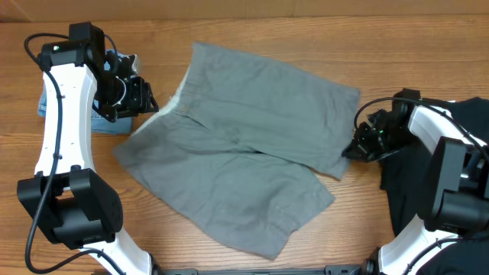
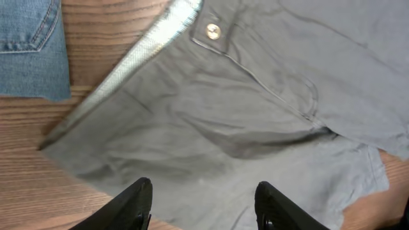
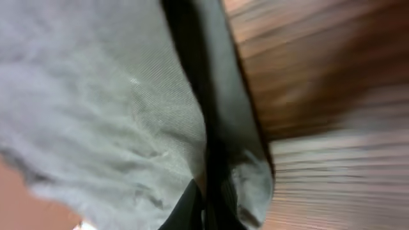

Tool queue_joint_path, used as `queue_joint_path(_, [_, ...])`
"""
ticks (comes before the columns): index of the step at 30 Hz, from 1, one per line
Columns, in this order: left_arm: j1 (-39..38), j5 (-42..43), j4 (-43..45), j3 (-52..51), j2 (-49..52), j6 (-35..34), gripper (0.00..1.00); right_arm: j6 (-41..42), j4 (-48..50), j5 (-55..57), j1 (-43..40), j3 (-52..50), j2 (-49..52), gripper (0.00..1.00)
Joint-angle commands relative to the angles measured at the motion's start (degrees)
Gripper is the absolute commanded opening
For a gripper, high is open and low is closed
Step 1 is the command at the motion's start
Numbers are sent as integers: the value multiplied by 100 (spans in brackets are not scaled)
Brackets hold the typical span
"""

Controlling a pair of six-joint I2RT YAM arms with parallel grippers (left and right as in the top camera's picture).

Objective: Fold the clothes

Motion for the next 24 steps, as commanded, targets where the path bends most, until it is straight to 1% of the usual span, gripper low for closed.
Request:
queue_joint_path(1, [-55,101,44,13,-138,72,56,385,129,654,28,37,-195,4])
queue_joint_path(2, [-59,101,42,13,-138,72,56,459,201,743,55,-33,-195,14])
queue_joint_path(3, [-61,101,39,13,-138,72,56,632,219,935,57,-68,-195,32])
queue_joint_path(4, [-66,101,33,13,-138,72,57,835,192,1228,57,-74,-195,35])
queue_joint_path(6, [-66,101,-4,13,-138,74,59,1176,61,1572,-15,35,-201,33])
queue_joint_path(7, [-68,105,-9,13,-138,74,60,1174,-35,1502,-101,188,-205,25])
queue_joint_path(8, [-76,133,-2,13,-138,76,60,1169,-118,1414,-157,313,-225,24])
queue_joint_path(10, [-127,367,81,13,-131,291,57,1043,-271,1141,-247,640,-323,24])
queue_joint_path(11, [-234,490,203,11,-122,575,54,861,-326,979,-260,817,-404,24])
queue_joint_path(15, [-697,273,649,2,-22,1099,57,293,-400,361,-170,1370,-876,28])
queue_joint_path(18, [-1064,72,1088,2,225,1397,56,153,-476,-11,-79,1622,-1309,31])
queue_joint_path(20, [-1241,74,1373,2,448,1541,47,61,-479,-262,-31,1670,-1633,32])
queue_joint_path(21, [-1338,0,1545,2,605,1587,40,63,-485,-363,-13,1670,-1777,33])
queue_joint_path(22, [-1451,-201,1832,2,844,1574,29,63,-518,-533,15,1670,-1998,33])
queue_joint_path(24, [-1552,-291,2354,2,1290,1574,16,68,-614,-649,79,1670,-2341,34])
